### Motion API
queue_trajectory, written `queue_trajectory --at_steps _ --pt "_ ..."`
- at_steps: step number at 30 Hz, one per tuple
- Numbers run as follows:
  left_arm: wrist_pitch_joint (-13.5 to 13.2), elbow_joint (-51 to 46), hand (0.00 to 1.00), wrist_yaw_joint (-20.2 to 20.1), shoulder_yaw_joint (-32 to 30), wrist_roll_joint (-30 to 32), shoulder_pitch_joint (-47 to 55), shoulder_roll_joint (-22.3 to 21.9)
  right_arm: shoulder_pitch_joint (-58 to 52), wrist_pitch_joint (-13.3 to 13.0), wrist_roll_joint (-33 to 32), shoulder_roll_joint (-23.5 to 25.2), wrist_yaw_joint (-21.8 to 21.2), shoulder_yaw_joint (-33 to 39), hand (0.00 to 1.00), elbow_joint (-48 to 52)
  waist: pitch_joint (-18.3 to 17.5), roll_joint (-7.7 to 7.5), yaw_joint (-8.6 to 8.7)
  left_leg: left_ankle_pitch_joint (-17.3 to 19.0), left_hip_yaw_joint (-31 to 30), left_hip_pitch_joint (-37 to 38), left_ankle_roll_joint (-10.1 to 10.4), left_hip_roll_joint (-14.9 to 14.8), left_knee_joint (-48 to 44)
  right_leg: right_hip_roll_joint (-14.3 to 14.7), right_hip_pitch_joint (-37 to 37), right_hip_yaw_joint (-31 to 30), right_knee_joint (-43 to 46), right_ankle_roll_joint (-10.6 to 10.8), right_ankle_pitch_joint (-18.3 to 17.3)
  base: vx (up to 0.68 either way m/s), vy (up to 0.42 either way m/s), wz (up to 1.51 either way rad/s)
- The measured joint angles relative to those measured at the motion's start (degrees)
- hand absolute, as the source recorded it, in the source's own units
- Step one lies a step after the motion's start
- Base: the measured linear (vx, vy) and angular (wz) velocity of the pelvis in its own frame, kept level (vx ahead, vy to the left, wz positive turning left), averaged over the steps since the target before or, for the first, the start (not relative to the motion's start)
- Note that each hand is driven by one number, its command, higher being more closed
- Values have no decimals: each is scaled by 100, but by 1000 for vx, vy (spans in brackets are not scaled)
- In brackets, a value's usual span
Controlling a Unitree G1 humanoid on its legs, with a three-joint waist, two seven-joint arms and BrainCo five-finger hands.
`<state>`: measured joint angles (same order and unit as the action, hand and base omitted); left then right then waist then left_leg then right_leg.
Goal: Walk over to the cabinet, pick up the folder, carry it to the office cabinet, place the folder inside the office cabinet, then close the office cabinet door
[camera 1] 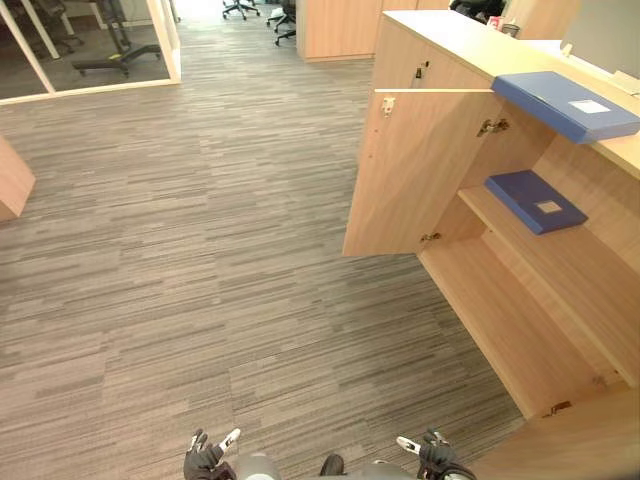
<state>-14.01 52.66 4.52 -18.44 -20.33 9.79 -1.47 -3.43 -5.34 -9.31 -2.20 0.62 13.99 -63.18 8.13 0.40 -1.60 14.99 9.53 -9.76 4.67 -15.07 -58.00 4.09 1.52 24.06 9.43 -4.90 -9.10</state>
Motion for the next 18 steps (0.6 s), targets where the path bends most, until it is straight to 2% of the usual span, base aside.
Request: queue_trajectory --at_steps 2,4,5,7,8,9,10,11,12,13,16,18 --pt "-7 -4 0 8 -7 -100 32 -3 49 43 -67 -30 7 7 0 -151 -15 -24 -111 135 -212 -226 -4 239 1132 -13 249 -348 -233 42 49 257 35 -85" --pt "-11 -5 0 12 -84 -202 48 -25 109 60 -67 -29 6 1 0 -218 -8 -33 -118 113 -833 -337 66 495 2362 -55 444 -625 -384 84 76 288 101 -86" --pt "-14 -5 0 21 -173 -222 44 -63 98 60 -68 -25 8 -8 0 -222 -4 -36 -126 30 -1445 -327 98 651 3423 -115 553 -870 -441 146 44 353 194 -85" --pt "-17 -2 0 28 -241 -224 44 -101 80 59 -68 -27 11 -18 0 -222 -26 -39 -133 -200 -1881 -323 137 759 4057 -216 606 -1079 -436 262 -19 269 182 -75" --pt "-19 9 0 35 -247 -224 52 -114 39 56 -67 -21 12 -25 0 -212 -81 -44 -142 -451 -2011 -302 197 824 4216 -294 632 -1175 -416 337 -49 397 283 -72" --pt "-37 129 0 46 -258 -218 49 -127 -45 47 -60 -18 9 -21 0 -169 -217 -14 -143 -1274 -1979 -170 270 913 4443 -430 707 -1337 -393 506 -111 490 352 -64" --pt "-41 164 0 46 -266 -216 40 -124 -66 46 -60 -3 15 0 0 -173 -252 -23 -135 -1494 -1938 -88 258 978 4518 -525 745 -1387 -384 577 -138 529 371 -48" --pt "-56 260 0 55 -263 -209 10 18 -86 49 -58 106 1 5 0 -173 -328 -245 -102 -1560 -1791 40 149 1186 4608 -812 706 -1417 -303 808 -164 398 297 -39" --pt "-78 336 0 74 -217 -208 -17 110 -96 55 -55 184 -29 27 0 -185 -387 -356 -114 -1507 -1579 195 59 1306 4722 -1017 651 -1499 -160 946 -157 421 336 -47" --pt "-80 404 0 82 -207 -196 -33 156 -96 56 -55 221 -46 51 0 -187 -416 -398 -124 -1455 -1444 330 -26 1392 4781 -1148 638 -1571 -77 1011 -151 301 271 -52" --pt "-77 536 0 92 -60 -131 -43 246 -95 56 -5 220 -71 77 0 -186 -442 -404 -118 -1324 -1018 818 -237 1600 4971 -1489 507 -1849 528 1091 -203 202 255 -77" --pt "-74 539 0 105 129 2 -59 286 -127 55 120 184 -120 308 0 -175 -433 -340 -79 -1239 -909 1053 -372 1699 5070 -1674 46 -1974 1567 1137 -251 114 237 -52"
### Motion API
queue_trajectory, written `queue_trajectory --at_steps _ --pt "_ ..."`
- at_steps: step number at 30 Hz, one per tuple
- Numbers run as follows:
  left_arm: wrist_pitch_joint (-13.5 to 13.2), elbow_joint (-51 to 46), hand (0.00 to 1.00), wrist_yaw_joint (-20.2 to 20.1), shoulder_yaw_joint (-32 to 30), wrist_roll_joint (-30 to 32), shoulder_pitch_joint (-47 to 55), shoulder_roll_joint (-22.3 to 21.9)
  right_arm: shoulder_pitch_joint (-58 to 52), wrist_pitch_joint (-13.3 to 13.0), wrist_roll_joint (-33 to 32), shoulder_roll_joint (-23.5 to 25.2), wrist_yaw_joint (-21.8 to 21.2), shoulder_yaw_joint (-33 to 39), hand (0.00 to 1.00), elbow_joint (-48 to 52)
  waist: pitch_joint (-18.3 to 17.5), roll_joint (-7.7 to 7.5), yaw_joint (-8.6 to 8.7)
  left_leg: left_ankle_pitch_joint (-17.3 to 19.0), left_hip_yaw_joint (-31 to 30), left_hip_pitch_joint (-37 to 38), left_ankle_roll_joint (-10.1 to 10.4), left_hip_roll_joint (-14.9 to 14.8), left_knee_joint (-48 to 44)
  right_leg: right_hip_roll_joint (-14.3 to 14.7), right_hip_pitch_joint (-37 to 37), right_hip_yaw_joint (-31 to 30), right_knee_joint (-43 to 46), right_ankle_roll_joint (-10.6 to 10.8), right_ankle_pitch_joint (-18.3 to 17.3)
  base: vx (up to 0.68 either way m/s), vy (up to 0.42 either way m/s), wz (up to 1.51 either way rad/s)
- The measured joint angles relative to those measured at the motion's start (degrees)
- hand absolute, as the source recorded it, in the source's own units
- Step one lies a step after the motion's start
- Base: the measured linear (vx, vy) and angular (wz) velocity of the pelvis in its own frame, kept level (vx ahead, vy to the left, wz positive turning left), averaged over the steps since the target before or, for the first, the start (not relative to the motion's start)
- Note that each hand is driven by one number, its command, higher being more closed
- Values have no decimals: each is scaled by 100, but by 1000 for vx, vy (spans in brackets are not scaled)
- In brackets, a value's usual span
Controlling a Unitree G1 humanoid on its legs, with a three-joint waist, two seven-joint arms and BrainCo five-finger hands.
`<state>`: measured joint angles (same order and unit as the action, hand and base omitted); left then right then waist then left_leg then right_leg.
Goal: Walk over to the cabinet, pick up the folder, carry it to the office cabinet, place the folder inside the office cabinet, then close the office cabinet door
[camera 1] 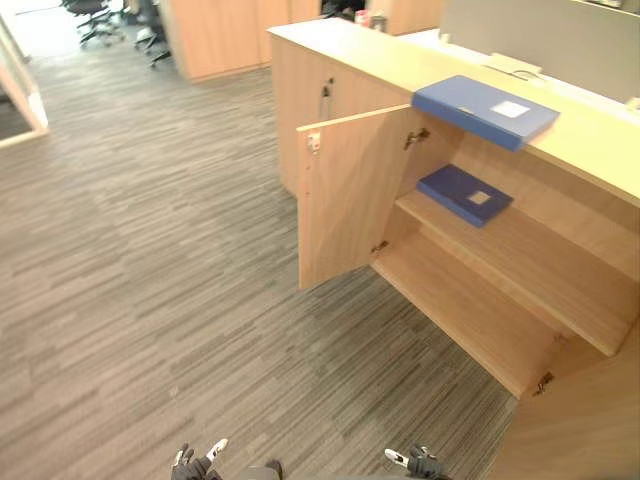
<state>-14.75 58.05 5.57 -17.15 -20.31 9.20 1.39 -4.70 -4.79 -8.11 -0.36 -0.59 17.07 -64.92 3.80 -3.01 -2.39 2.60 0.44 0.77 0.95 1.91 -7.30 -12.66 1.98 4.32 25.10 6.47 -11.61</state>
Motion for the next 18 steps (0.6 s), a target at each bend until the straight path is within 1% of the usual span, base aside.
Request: queue_trajectory --at_steps 1,2,3,4,5,6,7,8,10,11,12,13,14,15,16,17,18 --pt "3 0 0 8 97 49 -26 11 -16 -1 30 -16 -11 169 0 31 22 -29 46 44 81 175 -70 109 119 -198 -437 1 890 -55 9 94 295 -48" --pt "11 35 0 15 137 55 -51 66 -69 -1 18 -10 -14 258 0 120 75 -81 100 112 223 367 -178 242 216 -472 -754 139 1661 -289 62 72 242 -46" --pt "19 73 0 17 137 57 -50 76 -74 -1 19 -5 -14 289 0 145 95 -118 130 124 282 472 -198 303 253 -642 -811 330 1890 -414 98 62 230 -54" --pt "42 104 0 36 120 62 -19 106 -81 0 20 -9 -12 309 0 166 101 -124 168 148 418 652 -235 329 344 -903 -791 846 2051 -525 156 31 120 -70" --pt "50 99 0 44 93 158 -6 136 -77 -9 31 -2 18 301 0 175 102 -97 174 149 574 746 -236 284 424 -1024 -738 1302 1973 -511 146 31 161 -75" --pt "59 102 0 48 82 214 -6 152 -77 -11 28 -6 23 302 0 175 110 -93 191 149 629 751 -237 248 455 -1033 -722 1499 1897 -485 124 -6 73 -76" --pt "78 112 0 50 80 269 -14 166 -29 -12 27 -28 13 295 0 176 183 -52 210 153 719 762 -243 113 510 -940 -737 1703 1767 -293 -102 -30 29 -74" --pt "83 146 0 50 105 278 -61 161 37 -10 28 -71 8 226 0 176 241 -7 231 194 834 770 -219 -62 515 -723 -842 1815 1661 -213 -361 -42 -28 -77" --pt "98 242 0 47 163 283 -116 179 98 -15 32 -139 4 68 0 186 338 44 251 288 941 875 -194 -292 509 -422 -926 1960 1457 -223 -479 -37 -110 -58" --pt "99 229 0 44 165 303 -148 173 99 -20 33 -152 14 -99 0 202 384 -36 279 402 1050 983 -86 -381 507 -323 -1036 2138 1178 -232 -454 -27 -192 -42" --pt "99 225 0 43 158 307 -181 173 97 -20 35 -152 12 -130 0 205 417 -94 259 439 1095 1031 -41 -375 505 -330 -1058 2188 986 -266 -415 -43 -270 -31" --pt "110 211 0 31 96 415 -229 190 65 -19 21 -115 12 -161 0 213 453 -232 257 525 1109 1097 72 -291 488 -364 -1092 2199 523 -495 -111 25 -262 -11" --pt "143 222 0 18 89 491 -232 137 57 -28 31 -132 11 -133 0 221 476 -210 270 587 1059 1141 69 -345 498 -282 -1061 2246 550 -470 -239 90 -291 -11" --pt "143 214 0 12 47 513 -231 36 54 -47 26 -196 7 -104 0 221 452 -96 284 649 882 1121 120 -446 497 -56 -1051 2282 415 -538 -315 113 -184 -10" --pt "142 201 0 10 -8 511 -230 -6 54 -67 22 -200 10 -77 0 222 477 -58 269 650 853 1119 149 -532 497 45 -1024 2322 361 -587 -346 130 -167 -8" --pt "148 203 0 -2 -79 516 -232 -26 41 -95 23 -202 14 -32 0 217 494 -31 292 664 822 1129 189 -654 498 193 -921 2392 266 -648 -390 202 -245 11" --pt "176 200 0 -30 -179 546 -225 -60 -49 -95 25 -189 11 109 0 196 476 21 314 694 742 1148 297 -897 496 479 -748 2529 30 -688 -424 254 -295 20"
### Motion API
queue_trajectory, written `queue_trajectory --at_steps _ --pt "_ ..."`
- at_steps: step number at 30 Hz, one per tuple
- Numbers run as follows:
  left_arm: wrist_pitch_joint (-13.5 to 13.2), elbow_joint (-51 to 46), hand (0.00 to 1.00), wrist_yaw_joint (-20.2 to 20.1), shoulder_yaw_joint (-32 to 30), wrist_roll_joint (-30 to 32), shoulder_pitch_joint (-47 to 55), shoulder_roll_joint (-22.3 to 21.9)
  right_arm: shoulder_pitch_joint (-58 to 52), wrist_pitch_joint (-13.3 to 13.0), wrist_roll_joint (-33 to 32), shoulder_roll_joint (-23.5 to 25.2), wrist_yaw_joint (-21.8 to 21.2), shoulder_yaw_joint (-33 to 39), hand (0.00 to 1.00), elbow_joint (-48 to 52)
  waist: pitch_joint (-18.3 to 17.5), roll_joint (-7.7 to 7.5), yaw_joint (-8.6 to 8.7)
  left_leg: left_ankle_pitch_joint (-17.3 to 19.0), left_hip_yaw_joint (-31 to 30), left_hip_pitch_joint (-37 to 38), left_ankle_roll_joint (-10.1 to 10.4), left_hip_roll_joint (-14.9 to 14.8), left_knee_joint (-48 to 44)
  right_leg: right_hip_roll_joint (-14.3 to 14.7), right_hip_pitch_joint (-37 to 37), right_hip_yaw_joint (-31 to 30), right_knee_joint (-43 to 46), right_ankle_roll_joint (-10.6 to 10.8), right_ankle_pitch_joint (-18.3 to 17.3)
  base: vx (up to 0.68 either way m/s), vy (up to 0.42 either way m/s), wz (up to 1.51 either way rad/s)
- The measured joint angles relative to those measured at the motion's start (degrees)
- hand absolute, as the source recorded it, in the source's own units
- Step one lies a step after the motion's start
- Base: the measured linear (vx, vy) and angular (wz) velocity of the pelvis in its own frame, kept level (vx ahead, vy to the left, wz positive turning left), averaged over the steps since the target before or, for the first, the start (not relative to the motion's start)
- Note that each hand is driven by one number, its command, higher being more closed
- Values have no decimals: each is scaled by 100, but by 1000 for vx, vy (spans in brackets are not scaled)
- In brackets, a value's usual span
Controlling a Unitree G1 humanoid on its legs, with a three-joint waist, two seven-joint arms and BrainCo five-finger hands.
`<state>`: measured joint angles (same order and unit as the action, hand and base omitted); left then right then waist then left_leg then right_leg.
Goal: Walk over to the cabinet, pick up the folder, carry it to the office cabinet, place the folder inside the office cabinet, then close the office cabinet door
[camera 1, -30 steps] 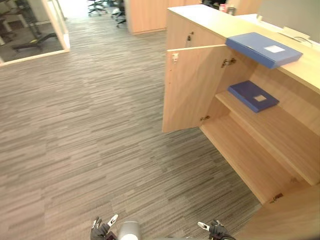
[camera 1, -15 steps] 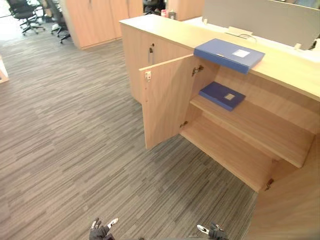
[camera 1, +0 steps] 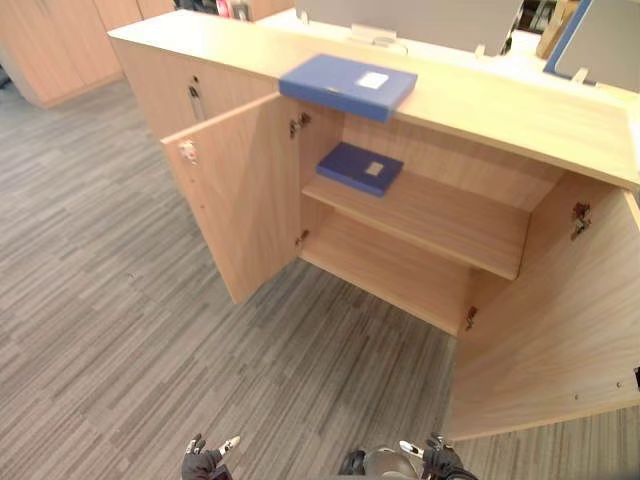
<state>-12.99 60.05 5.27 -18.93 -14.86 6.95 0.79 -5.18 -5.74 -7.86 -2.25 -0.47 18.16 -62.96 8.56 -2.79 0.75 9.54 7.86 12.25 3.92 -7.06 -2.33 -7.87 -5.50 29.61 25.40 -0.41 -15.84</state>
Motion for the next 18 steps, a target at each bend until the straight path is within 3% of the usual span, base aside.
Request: queue_trajectory --at_steps 4,5,6,7,8,9,11,13,14,15,16,17,18 --pt "20 -45 0 -8 -53 63 22 -19 -349 32 -1 76 -2 321 0 -100 -53 61 -4 214 -244 -68 322 -498 -466 605 579 263 -729 -97 32 266 -199 25" --pt "26 -130 0 -9 -60 69 38 -26 -423 48 -3 98 -4 419 0 -96 -72 59 -7 365 -230 -250 512 -575 -996 699 764 307 -940 -106 39 203 -65 10" --pt "27 -166 0 -9 -61 69 62 -29 -452 61 -5 115 1 450 0 -88 -75 58 -7 448 -221 -365 546 -596 -1303 722 852 306 -1015 -107 40 247 -29 6" --pt "28 -269 0 -10 -97 106 58 -46 -487 73 -13 130 3 487 0 -79 -83 66 -9 587 -206 -709 726 -660 -2210 759 1016 301 -1178 -139 58 286 19 -6" --pt "30 -332 0 -11 -189 128 41 -54 -500 96 -11 118 2 472 0 -62 -104 83 -1 629 -211 -1179 778 -757 -3279 772 1151 272 -1307 -160 71 297 38 -11" --pt "30 -352 0 -11 -216 133 29 -64 -500 108 -11 109 3 468 0 -47 -110 99 -13 637 -185 -1397 774 -803 -3807 778 1226 239 -1356 -159 71 323 61 -24" --pt "29 -395 0 5 -304 112 64 -70 -414 142 -3 74 10 415 0 -21 -82 75 -78 928 125 -1913 460 -854 -5012 727 1676 -49 -1568 -152 76 321 99 -46" --pt "21 -452 0 10 -295 107 42 -59 -245 157 -3 68 27 307 0 -41 -55 37 -198 1211 335 -2341 59 -699 -5148 489 1853 -379 -1536 -148 76 305 226 -83" --pt "7 -457 0 12 -266 101 3 -35 -83 155 -3 27 41 168 0 -92 -30 29 -252 1247 288 -2675 -7 -558 -4750 252 1847 -585 -1372 -100 69 283 310 -98" --pt "0 -463 0 14 -254 102 -9 -26 4 155 -4 8 57 69 0 -100 -7 46 -276 1198 179 -2790 9 -517 -4334 148 1842 -684 -1268 -9 55 321 430 -103" --pt "-21 -447 0 33 -220 102 24 -40 95 140 3 -36 62 -93 0 -77 -16 210 -335 220 -200 -2820 116 -512 -3214 67 1846 -832 -1125 302 -37 328 391 -72" --pt "-15 -416 0 84 -242 43 11 131 83 154 4 109 61 -412 0 -83 -73 -40 -333 336 -43 -2628 71 -231 -3077 -163 1876 -976 -1216 469 -117 322 344 -44" --pt "-31 -428 0 96 -212 44 -6 182 105 144 3 164 55 -509 0 -74 -74 -90 -323 277 -27 -2583 65 -173 -2966 -131 1844 -979 -1316 457 -104 216 179 -10"
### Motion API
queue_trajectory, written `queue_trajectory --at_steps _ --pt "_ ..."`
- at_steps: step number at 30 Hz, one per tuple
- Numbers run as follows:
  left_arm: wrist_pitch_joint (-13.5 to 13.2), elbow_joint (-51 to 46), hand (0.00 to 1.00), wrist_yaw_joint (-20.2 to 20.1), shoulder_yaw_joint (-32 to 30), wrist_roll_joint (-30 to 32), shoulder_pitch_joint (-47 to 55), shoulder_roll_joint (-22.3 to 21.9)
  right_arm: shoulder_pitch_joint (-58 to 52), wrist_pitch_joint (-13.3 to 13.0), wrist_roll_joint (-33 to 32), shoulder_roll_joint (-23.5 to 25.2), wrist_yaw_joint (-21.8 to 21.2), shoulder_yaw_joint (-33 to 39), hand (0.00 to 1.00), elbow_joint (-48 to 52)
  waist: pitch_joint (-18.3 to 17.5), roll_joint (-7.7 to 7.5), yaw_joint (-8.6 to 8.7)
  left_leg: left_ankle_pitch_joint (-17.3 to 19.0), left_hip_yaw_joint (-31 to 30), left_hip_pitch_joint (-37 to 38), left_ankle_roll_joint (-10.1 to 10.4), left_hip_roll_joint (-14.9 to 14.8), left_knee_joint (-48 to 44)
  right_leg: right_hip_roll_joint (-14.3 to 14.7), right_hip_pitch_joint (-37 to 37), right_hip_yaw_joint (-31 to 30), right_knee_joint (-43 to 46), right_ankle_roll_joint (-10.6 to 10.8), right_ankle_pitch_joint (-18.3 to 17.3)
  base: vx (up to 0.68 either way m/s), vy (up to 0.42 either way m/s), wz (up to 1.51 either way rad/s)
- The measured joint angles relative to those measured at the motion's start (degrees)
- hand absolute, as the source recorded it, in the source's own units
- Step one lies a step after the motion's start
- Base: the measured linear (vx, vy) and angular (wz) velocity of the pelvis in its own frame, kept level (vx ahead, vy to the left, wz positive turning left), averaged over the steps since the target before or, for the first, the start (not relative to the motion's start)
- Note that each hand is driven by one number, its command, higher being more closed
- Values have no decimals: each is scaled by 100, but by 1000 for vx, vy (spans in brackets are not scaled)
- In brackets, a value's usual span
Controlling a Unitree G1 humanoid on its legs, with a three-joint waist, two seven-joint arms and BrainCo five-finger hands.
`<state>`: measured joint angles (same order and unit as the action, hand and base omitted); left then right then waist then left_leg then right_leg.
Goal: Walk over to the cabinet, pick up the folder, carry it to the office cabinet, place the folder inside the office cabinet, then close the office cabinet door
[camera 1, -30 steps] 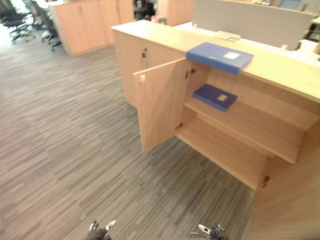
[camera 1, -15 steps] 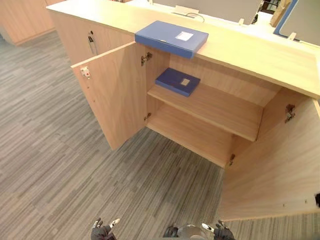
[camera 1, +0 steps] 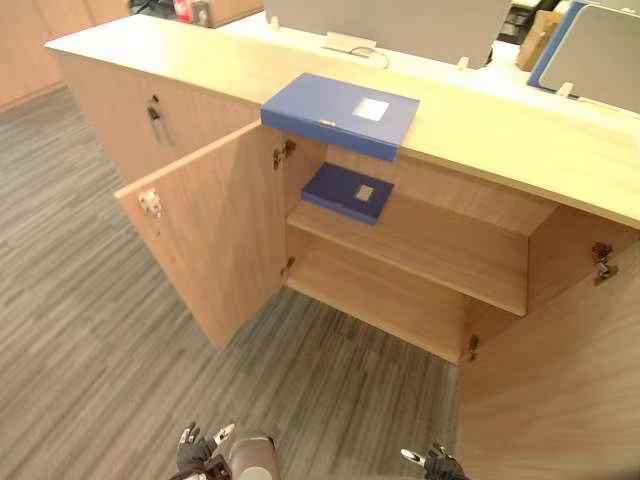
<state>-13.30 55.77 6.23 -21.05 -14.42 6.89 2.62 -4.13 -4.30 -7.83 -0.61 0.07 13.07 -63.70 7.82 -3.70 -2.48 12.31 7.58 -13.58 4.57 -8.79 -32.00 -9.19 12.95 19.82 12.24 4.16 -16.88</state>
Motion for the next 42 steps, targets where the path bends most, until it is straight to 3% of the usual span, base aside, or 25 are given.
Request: queue_trajectory --at_steps 2,7,11,13,14,15,16,18,19,21,23,25,26,27,29,30,32,34,36,38,40,42 --pt "13 103 0 21 -41 -21 21 32 120 -19 -3 7 14 -205 0 57 33 -42 -59 -45 -376 51 20 275 -179 218 -103 -223 -399 -109 403 107 97 -14" --pt "37 292 0 40 -216 -188 96 -29 131 -133 -28 44 8 -321 0 79 -60 1 -105 -39 -478 316 -9 473 19 15 -2 -399 -640 78 827 111 110 -28" --pt "44 426 0 46 -348 -212 238 -126 -149 -134 -25 -43 2 -234 0 42 -254 52 -84 -143 -201 1058 -161 652 1148 -218 -216 -844 -430 222 960 66 93 -60" --pt "51 442 0 48 -344 -210 227 -229 -201 -124 0 -117 -6 -55 0 69 -322 183 -78 -236 -48 1322 -226 680 1620 -316 -691 -1088 262 235 944 64 150 -85" --pt "51 428 0 47 -330 -208 177 -253 -237 -91 4 -174 -22 142 0 183 -306 204 -55 -390 59 1614 -284 781 2016 -539 -1366 -1297 1605 170 885 31 147 -68" --pt "49 420 0 47 -309 -208 164 -236 -271 -76 2 -178 -34 162 0 279 -280 154 -47 -414 119 1752 -291 872 2125 -684 -1647 -1338 2176 143 875 6 144 -61" --pt "50 406 0 45 -253 -175 112 -168 -355 -71 4 -177 -54 158 0 425 -218 32 22 -380 174 2013 -344 1089 2322 -1015 -2045 -1347 3130 -77 882 -9 50 -21" --pt "53 348 0 45 -222 -154 61 -118 -453 -64 -2 -152 -57 155 0 458 -205 -119 61 -344 283 2255 -407 1249 2455 -1324 -2217 -1322 3719 -212 961 -4 31 -30" --pt "49 237 0 45 -213 -130 85 -151 -464 -65 1 -158 -62 149 0 455 -218 -111 61 -339 379 2395 -415 1237 2551 -1379 -2220 -1207 3785 -232 958 -10 -18 -52" --pt "48 166 0 46 -158 -111 37 -166 -431 -70 -1 -160 -76 144 0 449 -221 -91 123 -328 448 2362 -420 1061 2596 -1297 -2288 -840 3544 -64 562 2 -87 -39" --pt "51 169 0 56 -39 -111 -110 -230 -368 -68 2 -232 -85 141 0 449 -116 75 196 -273 442 2319 -349 537 2594 -769 -2357 -319 2823 27 118 69 -239 -17" --pt "45 167 0 56 47 -83 -173 -269 -425 -54 11 -236 -81 80 0 430 -89 54 197 -257 417 2346 -183 336 2594 -451 -2342 -138 2040 -21 283 79 -289 7" --pt "39 100 0 34 57 -10 -175 -199 -514 -53 27 -143 -79 35 0 372 -131 -161 193 -214 391 2416 -66 419 2598 -525 -2319 -112 1420 -131 876 89 -270 16" --pt "56 163 0 37 24 34 -210 -265 -496 -55 -3 -188 -74 106 0 286 -131 -80 215 -170 327 2475 4 344 2584 -502 -2251 -59 1556 -132 775 148 -316 22" --pt "37 153 0 21 -42 140 -136 -548 -574 -21 41 -408 -66 35 0 271 -311 258 205 -160 169 2445 -33 28 2569 -112 -2112 78 1209 -203 710 220 -304 5" --pt "42 135 0 15 -97 138 -124 -628 -559 -9 54 -463 -61 30 0 267 -303 357 189 -161 137 2455 -32 -113 2538 67 -2046 90 1096 -261 676 237 -286 -18" --pt "51 162 0 -27 -163 138 -119 -626 -551 -10 47 -468 -56 30 0 264 -283 396 194 -156 93 2430 -26 -288 2356 269 -1873 159 876 -308 669 192 -209 -4" --pt "57 160 0 -55 -193 136 -117 -615 -551 -11 -1 -432 -47 35 0 259 -271 398 204 -90 22 2236 75 -532 1749 512 -1528 257 489 -363 702 195 -150 11" --pt "108 112 0 -83 -214 141 -120 -557 -549 -12 -5 -426 -21 35 0 223 -261 413 209 -7 -167 1649 217 -763 326 677 -1189 335 180 -379 708 230 -96 11" --pt "139 36 0 -96 -311 140 -153 -537 -501 -11 -10 -428 23 21 0 222 -231 380 159 -182 -304 1042 274 -906 -1072 721 -952 338 30 -418 678 173 3 -3" --pt "164 32 0 -93 -295 142 -144 -470 -442 -7 -12 -426 54 -40 0 221 -194 368 148 103 -221 606 282 -967 -1963 698 -652 297 -125 -413 683 233 90 -17" --pt "162 28 0 -90 -264 142 -100 -452 -256 18 -12 -469 124 -297 0 200 -169 360 68 358 0 346 216 -888 -1859 583 -463 197 -211 -360 711 225 189 -34"
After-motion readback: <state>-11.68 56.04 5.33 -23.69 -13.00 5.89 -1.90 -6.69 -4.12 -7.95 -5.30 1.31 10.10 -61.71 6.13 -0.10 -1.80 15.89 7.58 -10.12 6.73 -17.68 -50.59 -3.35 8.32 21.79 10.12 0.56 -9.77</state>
